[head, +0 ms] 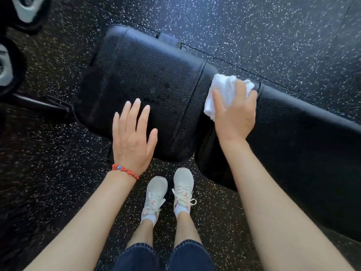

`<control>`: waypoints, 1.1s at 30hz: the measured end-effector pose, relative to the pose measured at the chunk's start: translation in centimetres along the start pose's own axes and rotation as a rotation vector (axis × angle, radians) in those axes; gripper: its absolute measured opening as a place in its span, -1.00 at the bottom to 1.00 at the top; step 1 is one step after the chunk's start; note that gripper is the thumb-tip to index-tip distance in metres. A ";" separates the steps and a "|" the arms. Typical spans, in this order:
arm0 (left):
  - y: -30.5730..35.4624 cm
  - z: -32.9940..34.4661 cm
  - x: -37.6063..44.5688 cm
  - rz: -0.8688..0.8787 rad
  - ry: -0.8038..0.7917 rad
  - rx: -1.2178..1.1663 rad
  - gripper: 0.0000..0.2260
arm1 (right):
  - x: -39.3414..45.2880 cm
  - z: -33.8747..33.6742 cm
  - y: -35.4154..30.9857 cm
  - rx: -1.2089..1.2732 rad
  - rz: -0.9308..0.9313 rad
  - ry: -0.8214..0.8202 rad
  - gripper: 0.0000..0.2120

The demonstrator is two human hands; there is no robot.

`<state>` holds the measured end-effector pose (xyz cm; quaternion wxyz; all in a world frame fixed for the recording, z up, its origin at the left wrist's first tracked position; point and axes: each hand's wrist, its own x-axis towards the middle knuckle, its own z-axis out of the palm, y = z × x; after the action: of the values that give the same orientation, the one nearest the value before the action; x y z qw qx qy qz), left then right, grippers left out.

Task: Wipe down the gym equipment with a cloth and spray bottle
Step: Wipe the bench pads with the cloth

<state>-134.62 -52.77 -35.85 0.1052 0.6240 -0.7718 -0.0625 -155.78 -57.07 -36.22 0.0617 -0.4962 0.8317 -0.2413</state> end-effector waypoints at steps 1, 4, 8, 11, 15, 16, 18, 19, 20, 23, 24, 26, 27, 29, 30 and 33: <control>-0.4 -0.1 0.0 -0.015 0.008 0.002 -0.58 | -0.5 0.1 -0.5 0.055 0.030 -0.008 -0.54; -1.7 0.2 -0.2 -0.080 0.018 0.015 -0.57 | -5.7 0.5 -1.8 -0.016 -0.187 -0.025 -0.57; -3.2 0.5 -0.8 -0.173 0.007 0.016 -0.56 | -9.7 0.8 -1.9 -0.034 -0.381 -0.121 -0.58; -3.7 0.5 -0.8 -0.172 0.001 0.011 -0.55 | -8.4 0.8 -2.1 -0.074 -0.474 -0.124 -0.57; -3.8 0.7 -0.8 -0.169 0.017 0.012 -0.55 | -7.7 0.9 -2.7 -0.104 -0.478 -0.151 -0.57; -3.8 0.7 -0.9 -0.171 0.020 0.011 -0.55 | -7.7 0.9 -2.8 -0.117 -0.474 -0.151 -0.57; -3.8 0.9 -0.9 -0.173 0.023 0.010 -0.55 | -7.5 0.9 -2.8 -0.117 -0.473 -0.146 -0.58; -3.9 0.9 -0.9 -0.173 0.024 0.009 -0.55 | -7.2 1.0 -3.0 -0.104 -0.470 -0.142 -0.58; -3.9 0.9 -0.9 -0.171 0.025 0.006 -0.55 | -6.7 1.1 -3.3 -0.091 -0.450 -0.132 -0.58; -4.3 0.7 -1.0 -0.146 0.025 -0.010 -0.56 | -3.9 2.1 -4.7 -0.056 -0.308 -0.076 -0.59; -4.6 0.6 -0.9 -0.137 0.029 -0.021 -0.56 | -2.9 2.6 -5.2 -0.067 -0.287 -0.055 -0.58; -5.3 0.3 -0.5 -0.133 0.043 -0.038 -0.57 | -1.0 3.3 -6.3 -0.110 -0.284 -0.043 -0.54; -5.9 0.1 -0.2 -0.136 0.052 -0.039 -0.58 | -0.4 3.7 -7.0 -0.120 -0.273 -0.062 -0.53; -7.3 -0.3 0.6 -0.133 0.067 -0.038 -0.58 | 0.6 4.3 -8.1 -0.124 -0.202 -0.091 -0.52; -8.1 -0.5 1.1 -0.126 0.069 -0.040 -0.58 | 0.8 4.6 -8.5 -0.130 -0.163 -0.078 -0.52; -10.3 -1.0 2.8 -0.079 0.050 -0.046 -0.58 | -1.6 4.9 -9.1 -0.188 -0.129 0.038 -0.54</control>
<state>-125.13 -57.65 -37.04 0.1362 0.6529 -0.7419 -0.0687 -146.09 -60.89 -36.51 -0.0165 -0.5475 0.8181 -0.1753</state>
